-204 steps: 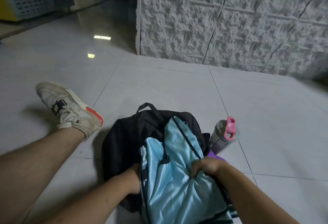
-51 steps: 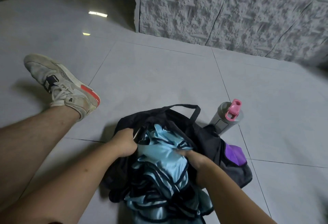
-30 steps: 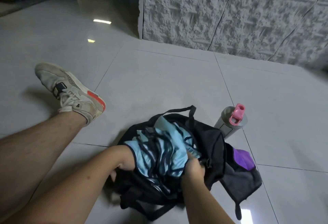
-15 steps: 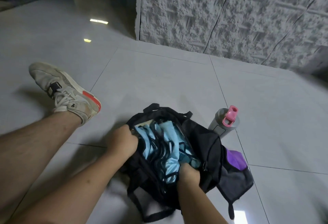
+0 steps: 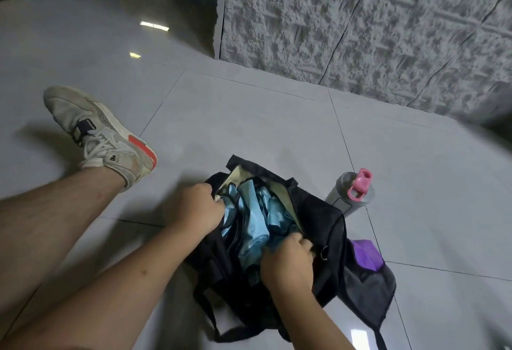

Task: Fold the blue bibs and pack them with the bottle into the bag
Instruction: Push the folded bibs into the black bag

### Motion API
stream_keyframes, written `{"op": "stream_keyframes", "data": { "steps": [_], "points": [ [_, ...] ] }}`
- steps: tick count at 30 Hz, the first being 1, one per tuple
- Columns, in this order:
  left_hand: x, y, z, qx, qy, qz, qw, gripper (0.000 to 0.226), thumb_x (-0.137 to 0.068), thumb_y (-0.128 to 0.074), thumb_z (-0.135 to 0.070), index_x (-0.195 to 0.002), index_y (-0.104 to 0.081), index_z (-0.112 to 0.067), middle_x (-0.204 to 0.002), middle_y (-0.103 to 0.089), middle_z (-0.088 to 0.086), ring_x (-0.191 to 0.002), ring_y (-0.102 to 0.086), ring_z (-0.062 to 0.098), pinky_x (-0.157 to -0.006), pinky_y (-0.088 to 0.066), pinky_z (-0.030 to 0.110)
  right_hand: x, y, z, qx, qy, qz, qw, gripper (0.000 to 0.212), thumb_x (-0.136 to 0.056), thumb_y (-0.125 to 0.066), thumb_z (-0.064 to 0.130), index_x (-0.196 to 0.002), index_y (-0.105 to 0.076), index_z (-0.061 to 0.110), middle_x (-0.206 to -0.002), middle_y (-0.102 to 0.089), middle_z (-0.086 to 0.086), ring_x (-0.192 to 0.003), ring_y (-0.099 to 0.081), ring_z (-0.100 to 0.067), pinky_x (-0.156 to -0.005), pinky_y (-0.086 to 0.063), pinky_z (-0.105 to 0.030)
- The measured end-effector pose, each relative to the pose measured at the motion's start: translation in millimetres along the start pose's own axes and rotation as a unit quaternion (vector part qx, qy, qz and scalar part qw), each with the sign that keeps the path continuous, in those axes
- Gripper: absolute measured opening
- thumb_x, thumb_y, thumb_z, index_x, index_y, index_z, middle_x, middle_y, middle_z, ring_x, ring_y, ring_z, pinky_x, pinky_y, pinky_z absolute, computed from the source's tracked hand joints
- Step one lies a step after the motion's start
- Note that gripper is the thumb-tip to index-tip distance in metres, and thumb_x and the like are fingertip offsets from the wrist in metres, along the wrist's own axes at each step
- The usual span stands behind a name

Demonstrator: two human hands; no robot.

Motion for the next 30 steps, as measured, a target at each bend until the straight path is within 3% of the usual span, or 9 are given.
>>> {"op": "stream_keyframes", "data": {
  "steps": [3, 5, 9, 12, 15, 20, 23, 27, 30],
  "points": [
    [-0.5, 1.4, 1.8, -0.001, -0.011, 0.013, 1.000, 0.025, -0.088, -0.067, -0.034, -0.076, -0.058, -0.015, -0.073, -0.060, 0.001, -0.064, -0.055, 0.019, -0.051, -0.034, 0.026, -1.7, 18.2, 16.4, 0.128, 0.128, -0.026, 0.983, 0.013, -0.092, -0.055, 0.009, -0.101, -0.063, 0.012, -0.097, -0.067, -0.006, -0.082, -0.061, -0.023, -0.074, -0.054, -0.033],
    [0.2, 4.7, 0.2, 0.000, -0.015, 0.032, 0.999, 0.028, -0.086, -0.067, -0.033, -0.071, -0.055, -0.013, -0.070, -0.061, 0.003, -0.063, -0.056, 0.021, -0.049, -0.032, 0.026, -12.2, 22.6, 24.4, 0.136, 0.200, -0.026, 0.970, 0.024, -0.086, -0.049, -0.002, -0.094, -0.063, 0.014, -0.082, -0.063, 0.000, -0.067, -0.055, -0.019, -0.062, -0.050, -0.031],
    [2.6, 13.9, -6.7, -0.012, -0.024, 0.049, 0.998, 0.032, -0.085, -0.067, -0.029, -0.065, -0.048, -0.013, -0.065, -0.055, 0.001, -0.056, -0.050, 0.016, -0.046, -0.026, 0.024, -36.9, -5.2, 33.1, 0.118, 0.385, 0.021, 0.915, 0.056, -0.085, -0.057, 0.002, -0.138, -0.053, 0.021, -0.131, -0.057, -0.002, -0.121, -0.057, -0.028, -0.089, -0.053, -0.037],
    [6.0, 13.4, -8.4, -0.010, -0.029, 0.050, 0.998, 0.025, -0.087, -0.066, -0.027, -0.072, -0.056, -0.011, -0.066, -0.053, -0.001, -0.053, -0.043, 0.009, -0.043, -0.023, 0.022, -41.7, -28.8, 44.2, 0.188, 0.407, 0.099, 0.888, 0.077, -0.092, -0.063, 0.016, -0.160, -0.027, 0.018, -0.167, -0.016, -0.007, -0.157, -0.010, -0.031, -0.119, -0.032, -0.056],
    [8.9, 9.9, -15.2, 0.016, -0.054, 0.051, 0.997, 0.024, -0.084, -0.069, -0.027, -0.069, -0.059, -0.010, -0.061, -0.053, -0.001, -0.049, -0.042, 0.008, -0.041, -0.022, 0.021, -51.3, -65.6, 51.9, 0.285, 0.360, 0.180, 0.870, 0.087, -0.101, -0.054, 0.012, -0.164, 0.006, 0.020, -0.171, 0.017, -0.002, -0.155, 0.021, -0.031, -0.125, -0.020, -0.053],
    [-3.3, 13.3, -18.3, 0.062, -0.048, 0.126, 0.989, 0.018, -0.075, -0.069, -0.017, -0.065, -0.058, -0.008, -0.064, -0.062, 0.004, -0.049, -0.047, 0.015, -0.033, -0.028, 0.013, -69.1, -93.7, 74.4, 0.257, 0.330, 0.199, 0.886, 0.055, -0.108, -0.039, 0.017, -0.161, -0.023, 0.014, -0.169, -0.016, -0.012, -0.156, -0.019, -0.028, -0.126, -0.019, -0.041],
    [-17.4, 24.3, -11.1, -0.031, -0.042, 0.150, 0.987, 0.026, -0.067, -0.069, -0.036, -0.074, -0.060, -0.013, -0.081, -0.070, 0.003, -0.070, -0.061, 0.023, -0.056, -0.047, 0.025, -72.7, -72.9, 83.1, 0.154, 0.322, 0.146, 0.923, 0.050, -0.104, -0.045, 0.015, -0.153, -0.039, 0.015, -0.156, -0.040, -0.012, -0.143, -0.042, -0.031, -0.116, -0.038, -0.044],
    [-11.7, 35.4, -40.8, -0.184, -0.078, 0.039, 0.979, 0.056, -0.076, -0.082, -0.045, -0.113, -0.049, -0.019, -0.116, -0.061, 0.006, -0.110, -0.058, 0.028, -0.084, -0.047, 0.038, -71.3, -29.6, 53.5, 0.082, 0.316, -0.034, 0.945, 0.016, -0.095, -0.051, 0.019, -0.096, -0.066, 0.013, -0.100, -0.071, -0.006, -0.092, -0.068, -0.027, -0.071, -0.050, -0.034],
    [16.4, 10.7, -79.7, -0.071, -0.191, -0.015, 0.979, 0.033, -0.091, -0.069, -0.029, -0.098, -0.038, -0.022, -0.110, -0.064, 0.006, -0.106, -0.061, 0.029, -0.080, -0.045, 0.035, -69.0, -8.5, 26.9, 0.143, 0.292, -0.052, 0.944, 0.022, -0.091, -0.049, 0.024, -0.106, -0.063, 0.017, -0.112, -0.066, -0.006, -0.106, -0.064, -0.030, -0.080, -0.048, -0.035]
  ]
}}
Point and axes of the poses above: each hand's wrist, its own x-axis away from the middle knuckle, its own y-axis out of the back of the hand, z = x × y, the point moved 1 cm from there along -x, towards the middle knuckle
